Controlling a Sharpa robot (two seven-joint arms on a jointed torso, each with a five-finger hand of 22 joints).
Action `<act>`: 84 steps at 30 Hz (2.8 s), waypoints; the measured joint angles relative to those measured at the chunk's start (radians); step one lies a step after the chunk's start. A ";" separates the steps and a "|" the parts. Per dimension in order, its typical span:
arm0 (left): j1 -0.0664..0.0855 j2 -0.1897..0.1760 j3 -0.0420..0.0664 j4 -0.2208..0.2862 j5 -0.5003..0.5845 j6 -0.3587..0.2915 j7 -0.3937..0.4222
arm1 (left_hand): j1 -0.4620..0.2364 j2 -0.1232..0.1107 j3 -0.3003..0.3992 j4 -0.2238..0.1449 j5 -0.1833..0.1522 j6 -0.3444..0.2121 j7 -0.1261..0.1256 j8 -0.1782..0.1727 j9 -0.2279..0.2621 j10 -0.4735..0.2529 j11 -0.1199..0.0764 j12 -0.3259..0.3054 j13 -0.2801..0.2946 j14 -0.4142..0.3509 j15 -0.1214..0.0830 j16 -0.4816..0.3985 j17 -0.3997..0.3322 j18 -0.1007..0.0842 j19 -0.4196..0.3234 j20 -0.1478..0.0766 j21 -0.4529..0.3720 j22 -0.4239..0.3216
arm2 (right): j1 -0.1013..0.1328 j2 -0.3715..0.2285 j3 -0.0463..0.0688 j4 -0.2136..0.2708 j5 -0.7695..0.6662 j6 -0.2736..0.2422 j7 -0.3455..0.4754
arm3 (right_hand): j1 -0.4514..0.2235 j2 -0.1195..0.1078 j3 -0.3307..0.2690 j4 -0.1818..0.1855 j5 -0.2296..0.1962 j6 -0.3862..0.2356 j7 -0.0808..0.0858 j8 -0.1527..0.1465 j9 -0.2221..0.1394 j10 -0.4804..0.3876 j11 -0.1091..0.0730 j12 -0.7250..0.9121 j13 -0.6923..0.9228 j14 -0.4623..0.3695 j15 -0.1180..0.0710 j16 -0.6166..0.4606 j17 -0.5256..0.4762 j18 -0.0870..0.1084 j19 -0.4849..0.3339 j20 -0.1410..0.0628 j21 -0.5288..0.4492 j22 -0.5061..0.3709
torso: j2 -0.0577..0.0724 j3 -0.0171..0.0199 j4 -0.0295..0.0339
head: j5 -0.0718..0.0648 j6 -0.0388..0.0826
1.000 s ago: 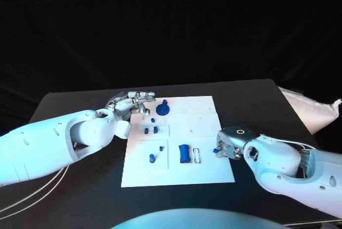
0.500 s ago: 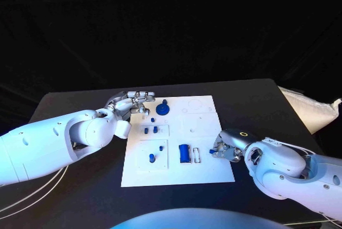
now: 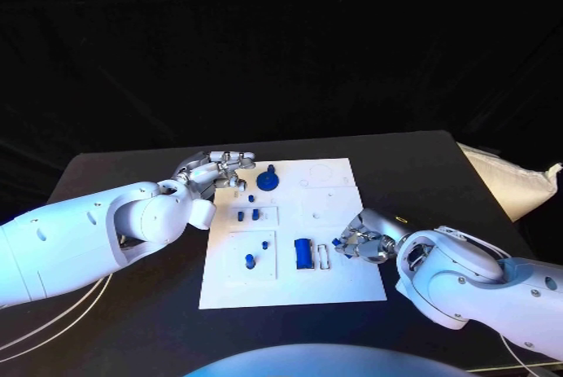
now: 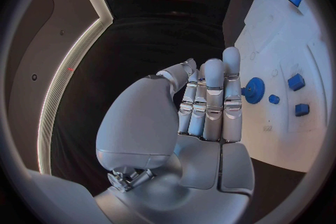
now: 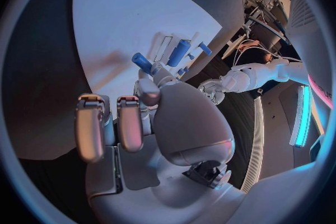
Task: Assemble the parts on the task board
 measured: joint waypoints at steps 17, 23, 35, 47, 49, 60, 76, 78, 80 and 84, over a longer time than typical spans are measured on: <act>0.000 0.001 0.000 0.002 -0.001 0.001 -0.001 | 0.005 0.005 0.000 0.000 0.006 0.000 0.000 0.004 0.000 0.000 0.000 0.006 0.000 0.000 0.000 0.000 -0.003 0.000 0.000 0.000 0.000 -0.001 | 0.001 0.065 0.000 -0.043 0.107 0.044 -0.006 | -0.077 -0.046 0.033 0.040 0.092 0.019 -0.001 0.023 0.003 0.032 0.000 0.071 0.062 -0.004 -0.004 0.000 0.000 0.000 -0.003 -0.003 0.000 0.001 | 0.000 0.0011 -0.0009 | 0.001 -0.002; 0.000 0.001 0.000 0.003 -0.002 0.004 -0.002 | 0.012 0.012 0.006 -0.006 0.011 0.000 0.000 0.004 0.000 0.000 0.000 0.006 -0.001 0.000 0.000 0.005 -0.005 0.000 0.000 0.000 0.000 -0.001 | 0.000 0.077 0.000 -0.052 0.110 0.061 -0.009 | -0.080 -0.048 0.033 0.040 0.098 0.019 -0.001 0.023 0.009 0.032 0.000 0.076 0.063 -0.004 -0.004 0.000 0.001 0.000 0.000 -0.007 0.000 0.001 | 0.001 0.0012 -0.0012 | 0.003 -0.003; 0.000 0.001 0.000 0.003 -0.010 0.016 -0.012 | 0.012 0.012 0.006 -0.006 0.011 -0.002 0.002 0.004 0.000 0.000 0.000 0.006 -0.001 -0.003 -0.003 0.005 -0.006 0.000 0.000 0.000 0.000 -0.001 | 0.001 0.087 0.001 -0.063 0.098 0.070 -0.014 | -0.113 -0.039 0.036 0.062 0.098 0.031 0.004 0.041 0.017 0.039 0.007 0.124 0.095 -0.004 -0.011 -0.006 0.001 0.000 0.000 -0.007 0.000 0.001 | 0.001 0.0015 -0.0012 | 0.006 -0.005; 0.000 0.001 0.000 0.004 -0.016 0.025 -0.020 | 0.012 0.012 0.006 -0.006 0.011 -0.005 0.002 0.004 0.000 0.000 0.000 0.006 -0.001 -0.004 -0.003 0.005 -0.006 0.000 0.000 0.000 0.000 -0.001 | 0.003 0.093 0.002 -0.069 0.078 0.087 -0.016 | -0.139 -0.031 0.040 0.079 0.098 0.038 -0.002 0.055 0.024 0.046 0.007 0.146 0.114 0.000 -0.014 -0.006 0.000 0.000 0.000 -0.014 0.004 0.000 | 0.000 0.0013 -0.0012 | 0.007 -0.007; 0.000 0.001 0.000 0.004 -0.016 0.026 -0.020 | 0.012 0.012 0.006 -0.006 0.011 -0.005 0.002 0.004 0.000 0.000 0.000 0.006 -0.001 -0.004 -0.003 0.005 -0.006 0.000 0.000 0.000 0.000 -0.001 | 0.003 0.094 0.002 -0.070 0.075 0.090 -0.016 | -0.149 -0.030 0.040 0.085 0.098 0.042 -0.006 0.055 0.024 0.046 0.007 0.146 0.114 0.000 -0.014 -0.006 0.000 0.000 0.000 -0.014 0.004 0.000 | 0.000 0.0013 -0.0012 | 0.008 -0.007; 0.000 0.001 0.000 0.004 -0.019 0.031 -0.025 | 0.012 0.012 0.006 -0.006 0.011 -0.005 0.002 0.004 0.000 -0.004 0.004 0.011 -0.001 -0.004 -0.003 0.005 -0.007 0.000 0.000 0.000 0.000 -0.001 | 0.002 0.098 0.001 -0.071 0.069 0.106 -0.018 | -0.244 -0.091 -0.041 0.147 0.171 0.086 -0.036 0.067 0.030 0.068 -0.015 0.178 0.118 0.002 -0.017 -0.006 0.000 0.000 0.000 -0.014 0.004 0.000 | 0.000 0.0014 -0.0018 | 0.009 -0.008; 0.000 0.001 0.000 0.004 -0.023 0.035 -0.029 | 0.012 0.012 0.006 -0.006 0.011 -0.005 0.002 0.004 0.000 -0.004 0.004 0.011 -0.001 -0.004 -0.003 0.005 -0.007 0.000 0.000 0.000 0.000 -0.001 | 0.001 0.084 0.000 -0.063 0.061 0.113 -0.016 | -0.244 -0.096 -0.146 0.127 0.054 0.079 -0.037 0.082 0.038 0.082 -0.028 0.173 0.116 0.001 -0.020 -0.006 0.000 0.000 0.000 -0.014 0.004 0.000 | 0.000 0.0022 -0.0022 | 0.010 -0.009; 0.000 0.001 0.000 0.003 -0.023 0.036 -0.029 | 0.012 0.012 0.006 -0.006 0.011 -0.005 0.002 0.004 0.000 -0.004 0.004 0.011 -0.001 -0.004 -0.003 0.005 -0.007 0.000 0.000 0.000 0.000 -0.001 | 0.001 0.082 0.000 -0.063 0.059 0.114 -0.016 | -0.214 -0.093 -0.143 0.107 0.038 0.078 -0.038 0.082 0.039 0.082 -0.027 0.173 0.119 0.001 -0.020 -0.006 0.000 0.000 0.000 -0.014 0.004 0.000 | 0.000 0.0022 -0.0022 | 0.010 -0.009; 0.000 0.001 0.000 0.003 -0.023 0.036 -0.029 | 0.012 0.012 0.006 -0.006 0.011 -0.005 0.002 0.004 0.000 -0.004 0.004 0.011 -0.001 -0.004 -0.003 0.005 -0.007 0.000 0.000 0.000 0.000 -0.001 | 0.001 0.082 0.000 -0.063 0.057 0.115 -0.016 | -0.181 -0.092 -0.137 0.083 0.025 0.075 -0.041 0.082 0.040 0.082 -0.027 0.174 0.123 0.001 -0.019 -0.006 0.000 0.000 0.000 -0.014 0.004 0.000 | 0.000 0.0022 -0.0022 | 0.010 -0.009; 0.000 0.001 0.000 0.003 -0.024 0.037 -0.029 | 0.012 0.012 0.006 -0.006 0.011 -0.005 0.002 0.004 0.000 -0.004 0.004 0.011 -0.001 -0.004 -0.003 0.005 -0.007 0.000 0.000 0.000 0.000 -0.001 | 0.001 0.086 0.000 -0.070 0.050 0.117 -0.016 | -0.117 -0.080 -0.117 0.035 -0.034 0.072 -0.044 0.086 0.041 0.080 -0.022 0.170 0.176 -0.001 -0.021 -0.006 0.000 0.000 0.000 -0.021 0.004 0.000 | 0.000 0.0022 -0.0023 | 0.009 -0.010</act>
